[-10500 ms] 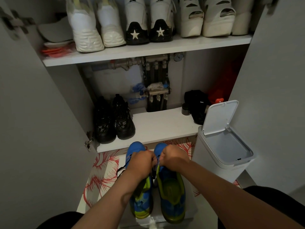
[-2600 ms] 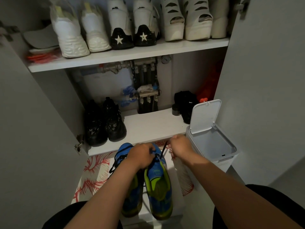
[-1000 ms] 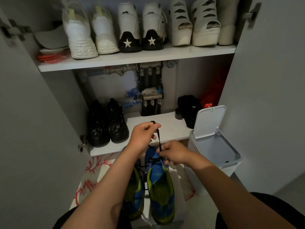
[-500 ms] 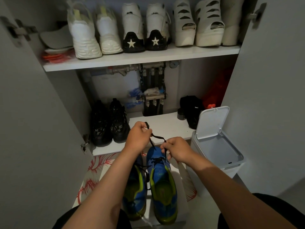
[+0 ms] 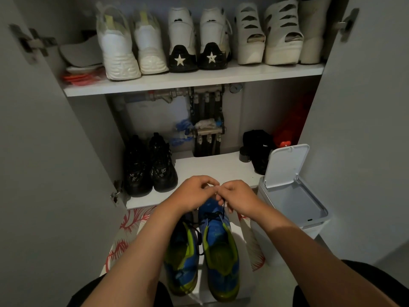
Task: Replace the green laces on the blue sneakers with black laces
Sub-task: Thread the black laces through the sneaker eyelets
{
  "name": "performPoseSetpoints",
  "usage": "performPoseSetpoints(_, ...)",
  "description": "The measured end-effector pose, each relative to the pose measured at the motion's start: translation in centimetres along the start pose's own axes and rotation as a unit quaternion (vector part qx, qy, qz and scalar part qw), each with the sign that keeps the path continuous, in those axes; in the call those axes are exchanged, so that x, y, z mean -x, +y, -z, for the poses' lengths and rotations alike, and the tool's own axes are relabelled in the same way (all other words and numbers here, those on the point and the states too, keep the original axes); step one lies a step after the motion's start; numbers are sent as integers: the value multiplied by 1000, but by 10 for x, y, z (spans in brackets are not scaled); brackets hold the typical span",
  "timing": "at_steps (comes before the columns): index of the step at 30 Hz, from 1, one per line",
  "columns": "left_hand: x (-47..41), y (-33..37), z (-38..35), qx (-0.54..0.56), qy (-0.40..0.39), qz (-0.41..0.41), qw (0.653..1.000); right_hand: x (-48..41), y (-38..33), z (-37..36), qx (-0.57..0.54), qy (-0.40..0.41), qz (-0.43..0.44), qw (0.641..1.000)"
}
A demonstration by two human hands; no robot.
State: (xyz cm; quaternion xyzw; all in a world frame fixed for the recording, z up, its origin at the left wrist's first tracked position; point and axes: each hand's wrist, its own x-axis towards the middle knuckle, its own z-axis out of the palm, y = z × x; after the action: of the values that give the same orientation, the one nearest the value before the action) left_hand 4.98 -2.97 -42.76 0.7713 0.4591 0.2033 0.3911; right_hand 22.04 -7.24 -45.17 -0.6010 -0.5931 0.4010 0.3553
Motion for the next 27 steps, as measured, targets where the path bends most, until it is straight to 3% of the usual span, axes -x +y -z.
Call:
performPoseSetpoints(6, 10, -7, 22, -123, 29, -1, 992, -3, 4, 6, 24, 25, -28, 999)
performPoseSetpoints(11, 19, -15, 42, -135, 21, 36, 990, -5, 7, 8, 34, 47, -48, 997)
performPoseSetpoints(17, 31, -26, 62, -268, 109, 76, 954, -4, 17, 19, 200, 108, -123, 966)
performPoseSetpoints(19, 32, -25, 59, -254, 98, 83, 959, -2, 16, 17, 259, 89, -153, 950)
performPoseSetpoints(21, 32, -21, 50, -208, 61, 81, 973, 1, 13, 14, 285, 69, -127, 947)
performPoseSetpoints(24, 29, -14, 31, -175, 4, 56, 983, 2, 5, 1, 133, 5, -39, 990)
performPoseSetpoints(27, 26, -8, 18, -186, 1, 21, 982, 3, -4, -11, -15, -85, -14, 996)
